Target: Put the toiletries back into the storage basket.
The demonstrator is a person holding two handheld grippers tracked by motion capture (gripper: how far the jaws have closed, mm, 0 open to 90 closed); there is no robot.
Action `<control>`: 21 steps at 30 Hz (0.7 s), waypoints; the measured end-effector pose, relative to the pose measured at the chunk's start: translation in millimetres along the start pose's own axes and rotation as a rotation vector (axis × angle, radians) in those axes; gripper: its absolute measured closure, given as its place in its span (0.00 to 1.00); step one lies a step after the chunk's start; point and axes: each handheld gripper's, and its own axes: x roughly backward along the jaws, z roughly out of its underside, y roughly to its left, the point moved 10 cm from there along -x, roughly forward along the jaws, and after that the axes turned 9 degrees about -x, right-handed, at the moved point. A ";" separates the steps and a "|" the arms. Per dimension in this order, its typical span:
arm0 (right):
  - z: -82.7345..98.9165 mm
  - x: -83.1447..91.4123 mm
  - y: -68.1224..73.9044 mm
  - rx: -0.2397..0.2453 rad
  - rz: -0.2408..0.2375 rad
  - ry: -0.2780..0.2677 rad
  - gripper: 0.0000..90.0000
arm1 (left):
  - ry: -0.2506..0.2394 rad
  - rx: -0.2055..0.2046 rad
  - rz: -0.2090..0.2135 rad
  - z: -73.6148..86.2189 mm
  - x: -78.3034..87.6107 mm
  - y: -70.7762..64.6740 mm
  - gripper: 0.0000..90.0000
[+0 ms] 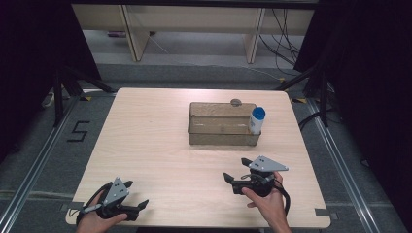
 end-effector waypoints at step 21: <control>16.7 9.9 0.5 -0.014 0.009 0.014 0.17 | 0.009 -0.007 -0.003 0.7 0.8 0.8 0.16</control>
